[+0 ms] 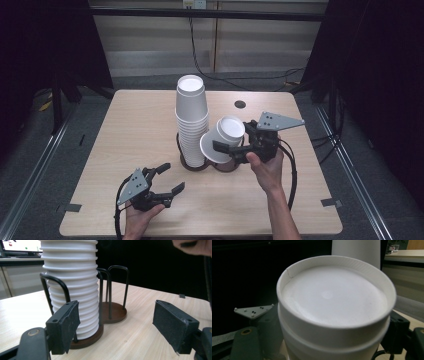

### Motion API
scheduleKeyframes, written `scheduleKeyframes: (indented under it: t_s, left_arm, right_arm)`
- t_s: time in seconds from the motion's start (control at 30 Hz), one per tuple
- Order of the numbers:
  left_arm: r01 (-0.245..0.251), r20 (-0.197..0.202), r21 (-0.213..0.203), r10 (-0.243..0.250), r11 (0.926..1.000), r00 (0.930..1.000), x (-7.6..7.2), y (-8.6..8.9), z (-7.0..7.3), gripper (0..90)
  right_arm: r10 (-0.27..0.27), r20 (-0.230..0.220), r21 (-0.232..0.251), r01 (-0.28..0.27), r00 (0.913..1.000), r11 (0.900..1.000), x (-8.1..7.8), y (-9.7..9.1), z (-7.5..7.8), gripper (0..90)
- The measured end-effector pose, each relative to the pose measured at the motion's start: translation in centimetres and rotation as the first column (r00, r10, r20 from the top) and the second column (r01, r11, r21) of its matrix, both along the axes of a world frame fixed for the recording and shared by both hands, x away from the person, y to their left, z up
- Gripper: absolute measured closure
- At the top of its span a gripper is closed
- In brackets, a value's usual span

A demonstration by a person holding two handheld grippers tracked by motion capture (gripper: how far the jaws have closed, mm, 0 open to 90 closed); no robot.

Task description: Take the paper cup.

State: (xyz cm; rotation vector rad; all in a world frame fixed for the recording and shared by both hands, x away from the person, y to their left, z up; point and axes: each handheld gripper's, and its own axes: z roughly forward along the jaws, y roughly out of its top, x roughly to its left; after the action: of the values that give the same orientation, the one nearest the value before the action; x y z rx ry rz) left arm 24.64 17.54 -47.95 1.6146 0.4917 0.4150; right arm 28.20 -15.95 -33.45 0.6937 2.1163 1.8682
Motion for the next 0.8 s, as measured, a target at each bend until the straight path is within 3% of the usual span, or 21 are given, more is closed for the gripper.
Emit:
scheduleKeyframes:
  t_s: [0.13,0.3,0.6,0.63,0.8]
  left_arm:
    - [0.028,0.011,0.018,-0.028,0.9994,0.9995,0.0,-0.1,0.5,21.2]
    - [0.065,0.007,0.000,-0.065,0.9979,0.9979,0.2,-0.3,0.8,20.1]
    - [0.064,0.000,-0.006,-0.064,0.9979,0.9979,0.3,-0.2,1.1,19.2]
    - [0.072,-0.015,-0.016,-0.073,0.9972,0.9972,0.3,-0.2,1.2,19.1]
    - [0.108,-0.004,-0.013,-0.108,0.9941,0.9942,0.4,-0.5,1.8,16.8]
  right_arm:
    - [0.012,0.003,-0.003,-0.012,0.9999,0.9999,-0.4,0.3,-0.8,21.2]
    - [0.023,-0.024,-0.001,-0.023,0.9994,0.9997,-0.5,0.4,-2.1,21.2]
    - [0.043,-0.066,0.024,-0.041,0.9969,0.9989,-0.6,0.9,-4.3,21.1]
    - [0.047,-0.069,0.021,-0.045,0.9966,0.9987,-0.7,1.0,-4.5,21.1]
    - [0.069,-0.078,0.017,-0.068,0.9946,0.9976,-0.8,1.5,-5.0,21.1]
